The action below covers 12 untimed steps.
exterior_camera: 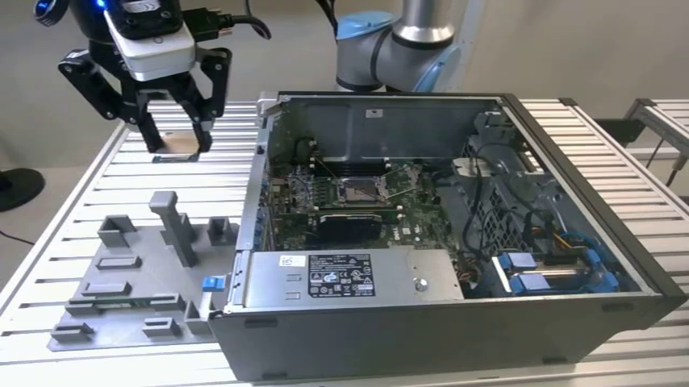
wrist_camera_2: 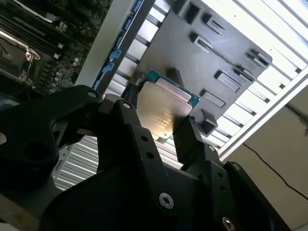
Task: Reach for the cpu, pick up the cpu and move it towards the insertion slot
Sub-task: 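Pick up the cpu and move it towards the insertion slot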
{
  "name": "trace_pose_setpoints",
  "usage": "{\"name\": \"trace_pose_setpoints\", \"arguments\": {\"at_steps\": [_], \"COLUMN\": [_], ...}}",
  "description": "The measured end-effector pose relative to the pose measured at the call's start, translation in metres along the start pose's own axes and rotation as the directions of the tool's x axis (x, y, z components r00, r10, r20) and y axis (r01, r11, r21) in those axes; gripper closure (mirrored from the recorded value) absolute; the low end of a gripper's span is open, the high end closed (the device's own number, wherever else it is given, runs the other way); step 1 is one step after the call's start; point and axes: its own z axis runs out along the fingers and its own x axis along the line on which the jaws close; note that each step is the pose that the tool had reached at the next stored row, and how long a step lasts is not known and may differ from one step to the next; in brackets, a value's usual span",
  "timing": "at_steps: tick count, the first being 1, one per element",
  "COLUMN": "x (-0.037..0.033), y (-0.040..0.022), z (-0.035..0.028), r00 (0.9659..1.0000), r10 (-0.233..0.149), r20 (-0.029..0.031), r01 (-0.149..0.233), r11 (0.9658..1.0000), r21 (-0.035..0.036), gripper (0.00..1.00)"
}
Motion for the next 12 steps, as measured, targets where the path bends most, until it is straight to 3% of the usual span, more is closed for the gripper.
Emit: {"name": "trace_pose_setpoints", "arguments": {"at_steps": [8, 12], "x": [-0.0192, -0.0364], "y": [0.0, 0.0], "z": [0.0003, 0.0006], "r00": [1.0, 1.0], "r10": [0.0, 0.0], "r20": [0.0, -0.0002], "r01": [0.0, 0.0], "r11": [1.0, 1.0], "r21": [0.0, 0.0], "gripper": [1.0, 1.0]}}
